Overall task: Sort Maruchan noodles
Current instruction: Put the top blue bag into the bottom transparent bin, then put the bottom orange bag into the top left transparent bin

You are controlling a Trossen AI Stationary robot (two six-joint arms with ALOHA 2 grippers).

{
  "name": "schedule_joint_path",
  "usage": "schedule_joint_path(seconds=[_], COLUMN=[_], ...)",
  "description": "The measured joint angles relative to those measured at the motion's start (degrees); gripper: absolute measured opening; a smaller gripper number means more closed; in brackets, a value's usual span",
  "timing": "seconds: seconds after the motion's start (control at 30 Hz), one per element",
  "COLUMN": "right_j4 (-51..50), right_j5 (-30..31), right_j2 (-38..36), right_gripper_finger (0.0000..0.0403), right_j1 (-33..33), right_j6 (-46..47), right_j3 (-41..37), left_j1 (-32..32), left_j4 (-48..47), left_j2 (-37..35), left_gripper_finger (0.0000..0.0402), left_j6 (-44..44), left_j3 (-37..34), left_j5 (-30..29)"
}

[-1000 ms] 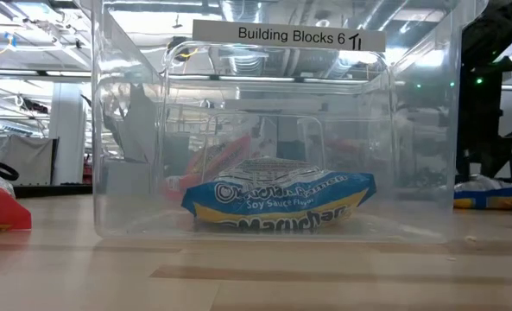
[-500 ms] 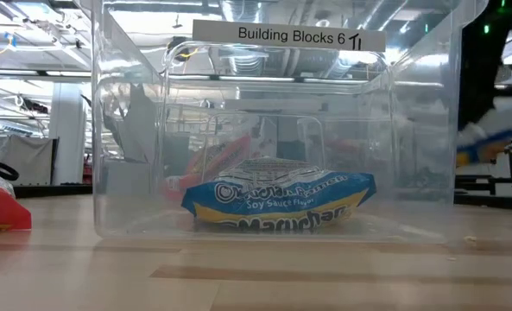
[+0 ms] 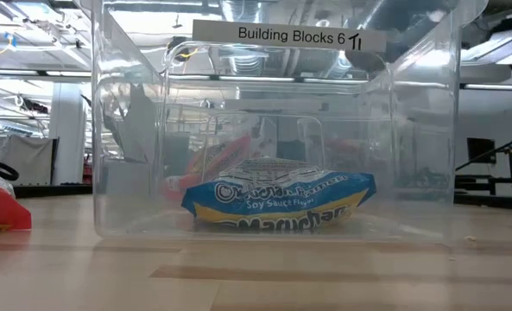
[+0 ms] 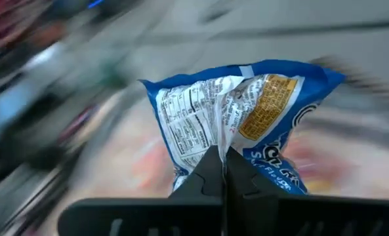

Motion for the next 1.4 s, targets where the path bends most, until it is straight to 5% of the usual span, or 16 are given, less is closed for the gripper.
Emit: schedule_joint_path(seconds=[0.13,0.33,0.5,0.87,1.4], right_j4=[8.39,18.19,30.03,36.06,34.34], right_j5=[-14.06,-21.74,-31.28,-34.82,-35.67], right_j2=[3.29,14.46,25.05,34.04,26.18], right_gripper_finger=[0.0006,0.0008,0.0011,0.0046,0.0257], right_j1=[10.23,29.75,38.35,40.06,36.66], right_j6=[-1.5,-3.3,-3.71,0.17,-2.1], right_j3=[0.15,0.06,0.06,0.04,0.3], left_j1=[-0.02,-0.02,0.0,-0.02,0.0], left_j4=[-0.02,0.0,0.0,0.0,-0.02], left_j2=[0.0,0.0,0.0,0.0,0.0], left_gripper_finger=[0.0224,0.0224,0.0224,0.0224,0.0224], left_j6=[-0.02,0.02,-0.71,-1.67,-3.08], left_j3=[0.0,0.0,0.0,0.02,0.02], left_j5=[0.0,-1.82,-3.28,-3.21,-2.63])
